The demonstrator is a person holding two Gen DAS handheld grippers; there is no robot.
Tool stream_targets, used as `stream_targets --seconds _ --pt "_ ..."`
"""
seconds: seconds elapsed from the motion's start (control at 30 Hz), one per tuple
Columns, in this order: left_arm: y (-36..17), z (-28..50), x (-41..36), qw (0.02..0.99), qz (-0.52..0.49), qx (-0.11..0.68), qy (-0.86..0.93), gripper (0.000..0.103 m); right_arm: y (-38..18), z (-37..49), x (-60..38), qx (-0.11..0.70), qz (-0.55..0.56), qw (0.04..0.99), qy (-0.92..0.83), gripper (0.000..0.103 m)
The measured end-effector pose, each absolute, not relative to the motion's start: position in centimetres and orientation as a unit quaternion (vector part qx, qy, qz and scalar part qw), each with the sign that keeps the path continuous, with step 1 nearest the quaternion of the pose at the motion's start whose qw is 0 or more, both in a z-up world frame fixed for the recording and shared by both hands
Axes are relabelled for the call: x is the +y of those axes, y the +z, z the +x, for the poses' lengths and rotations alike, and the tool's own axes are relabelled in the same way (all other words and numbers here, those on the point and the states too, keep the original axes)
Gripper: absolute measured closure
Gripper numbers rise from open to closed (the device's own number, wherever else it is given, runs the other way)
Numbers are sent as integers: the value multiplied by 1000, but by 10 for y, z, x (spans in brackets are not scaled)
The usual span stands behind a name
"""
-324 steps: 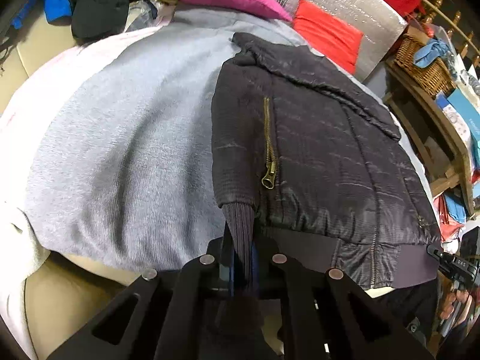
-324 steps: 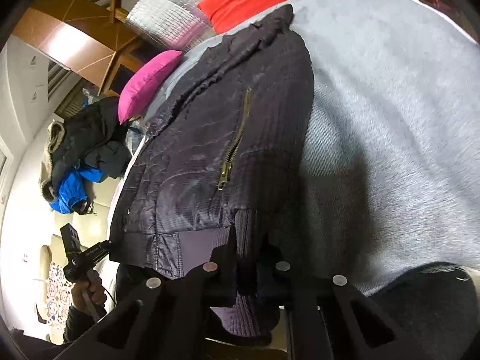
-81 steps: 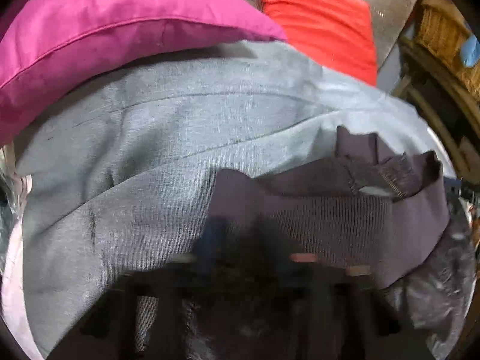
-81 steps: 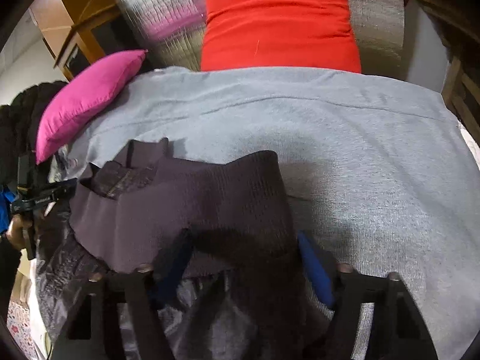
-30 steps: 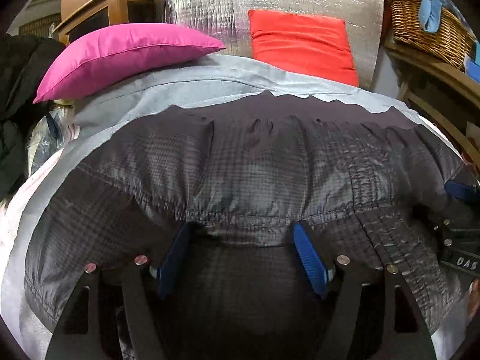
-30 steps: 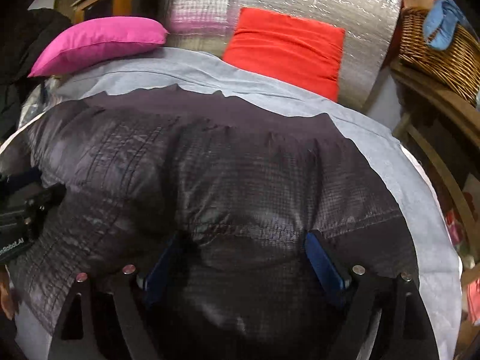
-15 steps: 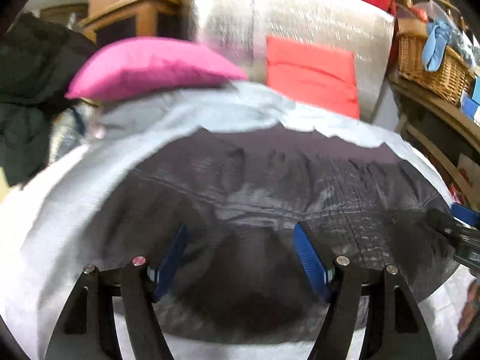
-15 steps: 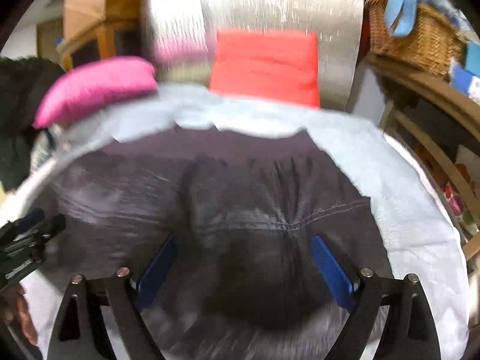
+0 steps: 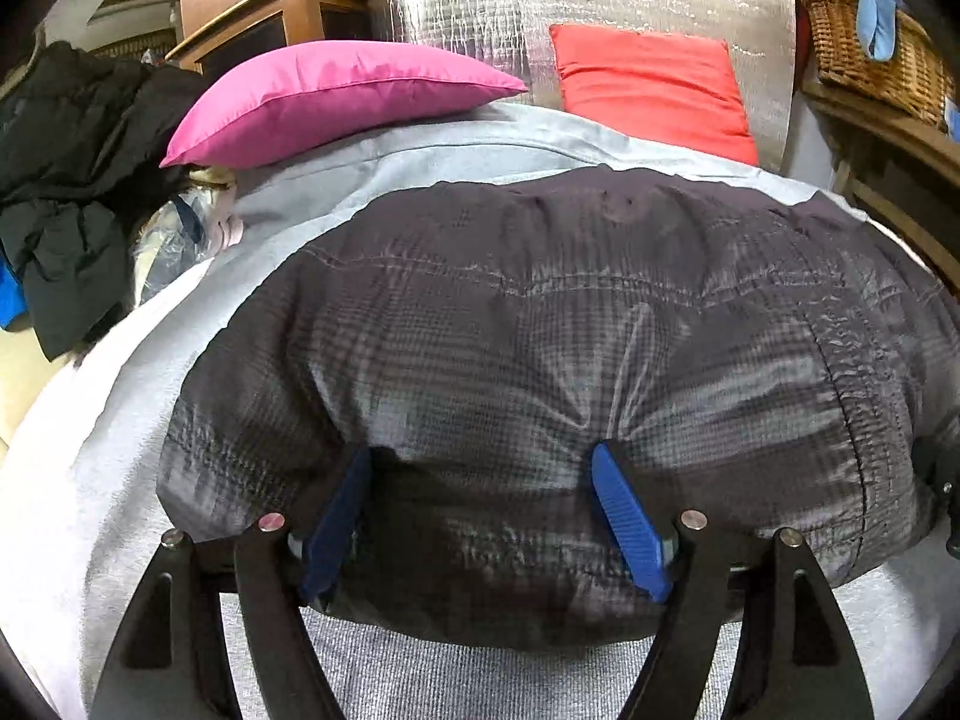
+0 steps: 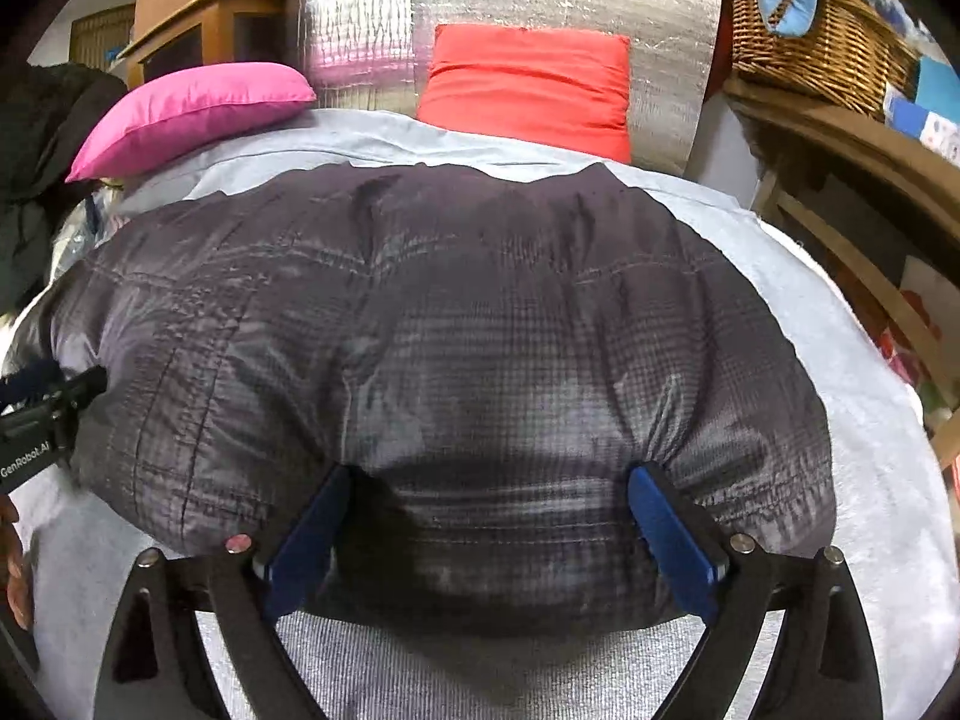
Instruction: Fold large clothes
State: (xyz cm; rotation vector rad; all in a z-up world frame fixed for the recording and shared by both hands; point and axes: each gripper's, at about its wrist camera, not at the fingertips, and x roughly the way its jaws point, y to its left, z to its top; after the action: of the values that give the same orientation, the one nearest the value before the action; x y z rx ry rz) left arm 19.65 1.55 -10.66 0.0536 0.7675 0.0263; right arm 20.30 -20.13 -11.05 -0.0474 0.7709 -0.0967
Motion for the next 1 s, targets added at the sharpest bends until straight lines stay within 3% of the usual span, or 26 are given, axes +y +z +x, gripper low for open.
stream_targets --seconds 0.23,0.37,0.6,0.7,1.0 --pt "-73 178 45 937 -29 348 10 26 -91 201 -211 389 1 920 -44 8" --pt "-54 162 85 948 -68 305 65 26 -61 173 -203 333 27 942 -46 7" --pt "-104 183 108 922 -64 373 84 24 -64 191 -147 322 -4 947 -2 7" --pt "-117 190 117 911 -95 393 84 11 -105 211 -139 360 -19 933 -1 6" --pt "-122 186 113 911 -98 391 87 8 -111 215 -144 362 1 932 1 4"
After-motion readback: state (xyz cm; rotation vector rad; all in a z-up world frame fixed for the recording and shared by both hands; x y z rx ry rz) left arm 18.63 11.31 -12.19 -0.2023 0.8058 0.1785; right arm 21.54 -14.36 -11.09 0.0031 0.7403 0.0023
